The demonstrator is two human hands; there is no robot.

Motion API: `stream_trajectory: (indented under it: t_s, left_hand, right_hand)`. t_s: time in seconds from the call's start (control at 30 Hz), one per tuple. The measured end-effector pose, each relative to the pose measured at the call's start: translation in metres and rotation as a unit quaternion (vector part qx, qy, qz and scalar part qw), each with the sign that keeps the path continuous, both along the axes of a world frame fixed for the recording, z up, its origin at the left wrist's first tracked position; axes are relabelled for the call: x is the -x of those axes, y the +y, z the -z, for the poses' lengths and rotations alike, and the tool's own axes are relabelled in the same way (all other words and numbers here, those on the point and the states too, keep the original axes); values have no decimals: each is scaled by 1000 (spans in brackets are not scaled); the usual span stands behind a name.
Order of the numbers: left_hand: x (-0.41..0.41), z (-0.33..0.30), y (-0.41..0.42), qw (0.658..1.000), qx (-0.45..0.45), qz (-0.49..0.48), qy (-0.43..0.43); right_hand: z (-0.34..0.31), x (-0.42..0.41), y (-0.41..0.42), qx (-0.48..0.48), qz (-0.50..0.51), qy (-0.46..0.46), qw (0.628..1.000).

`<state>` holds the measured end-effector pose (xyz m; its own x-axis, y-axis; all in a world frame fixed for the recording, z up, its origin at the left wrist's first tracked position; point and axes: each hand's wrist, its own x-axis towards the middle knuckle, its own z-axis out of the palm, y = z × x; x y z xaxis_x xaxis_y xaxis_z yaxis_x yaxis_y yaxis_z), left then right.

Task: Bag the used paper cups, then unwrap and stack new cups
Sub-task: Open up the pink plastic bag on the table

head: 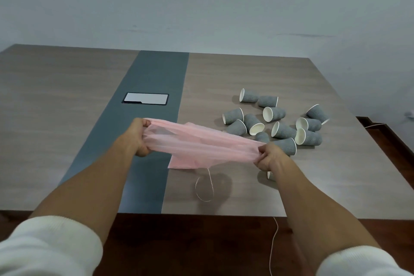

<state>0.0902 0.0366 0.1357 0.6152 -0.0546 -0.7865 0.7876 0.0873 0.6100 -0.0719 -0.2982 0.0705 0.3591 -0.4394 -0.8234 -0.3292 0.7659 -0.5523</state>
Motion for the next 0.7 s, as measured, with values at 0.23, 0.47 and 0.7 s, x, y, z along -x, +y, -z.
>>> stream_trajectory:
  t_s: [0.23, 0.47, 0.7]
  left_hand:
    - [-13, 0, 21, 1000, 3, -20, 18]
    - [-16, 10, 34, 999, 18, 39, 25]
    - [-9, -8, -45, 938, -109, 229, -237]
  right_hand:
    - [-23, 9, 13, -47, -164, -140, 975]
    - [-41, 2, 5, -81, -72, -320, 941]
    - [-38, -18, 12, -108, -50, -344, 931]
